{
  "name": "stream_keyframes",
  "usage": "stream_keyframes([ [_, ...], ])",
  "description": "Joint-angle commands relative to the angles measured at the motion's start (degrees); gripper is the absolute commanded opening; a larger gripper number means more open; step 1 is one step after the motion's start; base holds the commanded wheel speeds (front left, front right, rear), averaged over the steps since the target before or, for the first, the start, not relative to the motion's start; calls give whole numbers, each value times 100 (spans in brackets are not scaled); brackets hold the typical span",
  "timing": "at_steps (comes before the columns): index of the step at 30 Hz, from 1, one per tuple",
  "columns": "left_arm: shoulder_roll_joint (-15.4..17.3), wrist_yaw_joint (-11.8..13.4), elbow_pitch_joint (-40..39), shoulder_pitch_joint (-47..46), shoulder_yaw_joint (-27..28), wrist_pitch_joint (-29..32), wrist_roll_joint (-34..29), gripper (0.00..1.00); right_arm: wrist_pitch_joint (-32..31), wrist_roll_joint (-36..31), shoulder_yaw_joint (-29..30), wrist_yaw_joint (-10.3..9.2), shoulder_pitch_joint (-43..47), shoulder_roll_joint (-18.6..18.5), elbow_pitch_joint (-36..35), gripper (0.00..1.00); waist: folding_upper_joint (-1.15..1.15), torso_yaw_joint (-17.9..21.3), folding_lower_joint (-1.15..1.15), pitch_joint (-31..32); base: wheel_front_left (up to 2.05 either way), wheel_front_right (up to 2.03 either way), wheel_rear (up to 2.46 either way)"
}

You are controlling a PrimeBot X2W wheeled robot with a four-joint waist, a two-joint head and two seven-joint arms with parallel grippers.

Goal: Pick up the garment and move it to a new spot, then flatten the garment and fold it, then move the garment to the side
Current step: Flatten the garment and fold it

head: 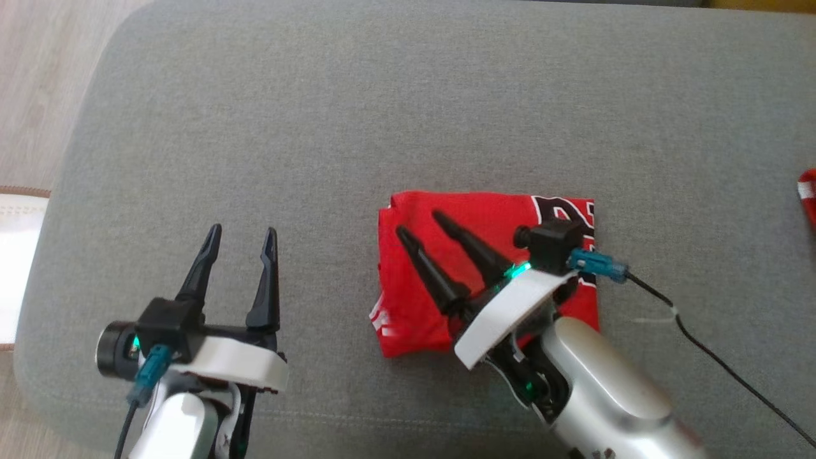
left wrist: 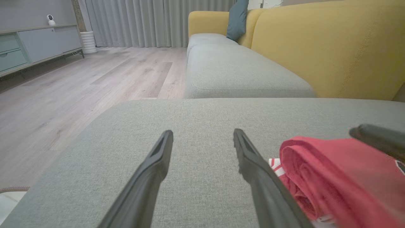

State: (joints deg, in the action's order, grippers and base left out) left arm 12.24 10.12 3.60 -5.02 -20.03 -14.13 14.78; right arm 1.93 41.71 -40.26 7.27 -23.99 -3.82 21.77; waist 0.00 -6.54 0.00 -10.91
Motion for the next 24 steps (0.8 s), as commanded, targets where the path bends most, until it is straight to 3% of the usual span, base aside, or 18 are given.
stream_keyframes([
  [1, 73, 41, -209, -260, 224, -37, 15, 100, 290, -186, -50, 22, -81, 93, -282, 100, 0, 31, 0, 16, 0, 0, 0],
  [5, 94, 85, -239, -224, 271, -47, 22, 100, 790, -855, 513, 22, 45, 45, -428, 100, 0, 135, 0, 55, 0, 0, 0],
  [10, 140, 123, -278, -173, 335, -53, 41, 100, 930, -1589, 1464, 22, 331, -252, -753, 100, 0, 260, 0, 88, 0, 0, 0],
  [18, 261, 198, -331, -73, 503, -63, 89, 100, 435, -2560, 3422, 22, 1516, -622, -1892, 100, 0, 484, 0, 270, 0, 0, 0],
  [24, 369, 214, -364, 63, 609, -73, 99, 100, -4, -2788, 3952, 22, 2262, -465, -2658, 100, 0, 588, 0, 528, 0, 0, 0],
])
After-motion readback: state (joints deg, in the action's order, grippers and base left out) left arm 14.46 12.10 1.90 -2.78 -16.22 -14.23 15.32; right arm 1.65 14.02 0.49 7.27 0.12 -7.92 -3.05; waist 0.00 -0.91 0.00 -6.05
